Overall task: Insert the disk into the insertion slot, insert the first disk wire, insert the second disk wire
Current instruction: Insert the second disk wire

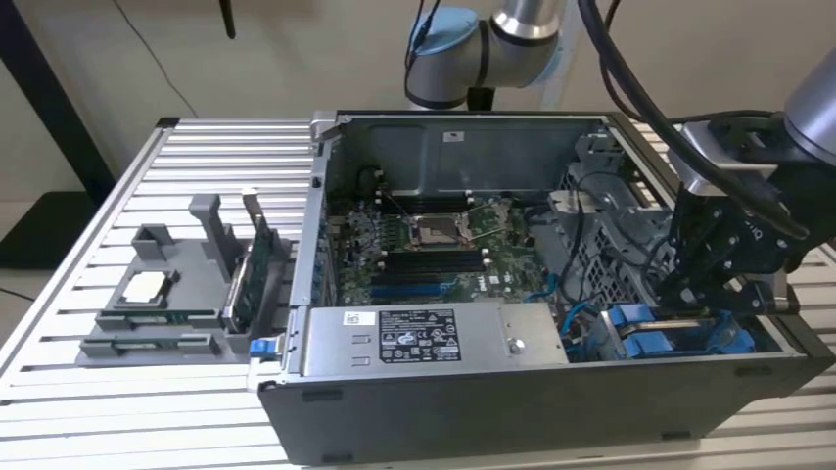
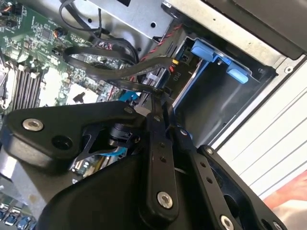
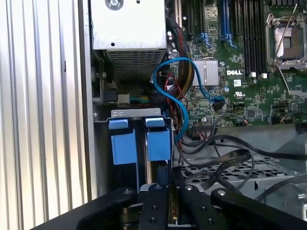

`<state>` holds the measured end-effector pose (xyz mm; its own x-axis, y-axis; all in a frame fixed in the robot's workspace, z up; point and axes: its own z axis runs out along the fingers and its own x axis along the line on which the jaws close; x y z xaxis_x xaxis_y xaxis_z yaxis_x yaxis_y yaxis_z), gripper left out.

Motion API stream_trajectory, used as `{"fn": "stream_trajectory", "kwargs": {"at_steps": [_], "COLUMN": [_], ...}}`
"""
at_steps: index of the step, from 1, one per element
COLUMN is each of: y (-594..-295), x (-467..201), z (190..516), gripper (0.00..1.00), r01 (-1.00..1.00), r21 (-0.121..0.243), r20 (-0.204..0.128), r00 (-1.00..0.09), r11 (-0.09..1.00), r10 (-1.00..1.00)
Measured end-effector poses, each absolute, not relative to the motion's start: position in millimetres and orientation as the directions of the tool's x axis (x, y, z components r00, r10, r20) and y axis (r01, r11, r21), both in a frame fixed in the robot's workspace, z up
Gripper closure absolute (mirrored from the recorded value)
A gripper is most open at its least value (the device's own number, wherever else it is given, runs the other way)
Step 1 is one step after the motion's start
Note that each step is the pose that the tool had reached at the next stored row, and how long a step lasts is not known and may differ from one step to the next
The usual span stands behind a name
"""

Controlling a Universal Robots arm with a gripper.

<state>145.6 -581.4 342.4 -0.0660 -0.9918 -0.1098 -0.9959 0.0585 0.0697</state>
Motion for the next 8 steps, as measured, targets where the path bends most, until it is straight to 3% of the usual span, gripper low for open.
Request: {"fn": "stream_trajectory", "kwargs": {"at_steps": [8], "y": [-582.0], "x": [147.9], "z": [341.6], "gripper": [0.84], "r01": [-0.996], "r21": [0.070], "r20": [-0.116], "r00": [-0.066], "r11": [0.058], "r10": [-0.991]}}
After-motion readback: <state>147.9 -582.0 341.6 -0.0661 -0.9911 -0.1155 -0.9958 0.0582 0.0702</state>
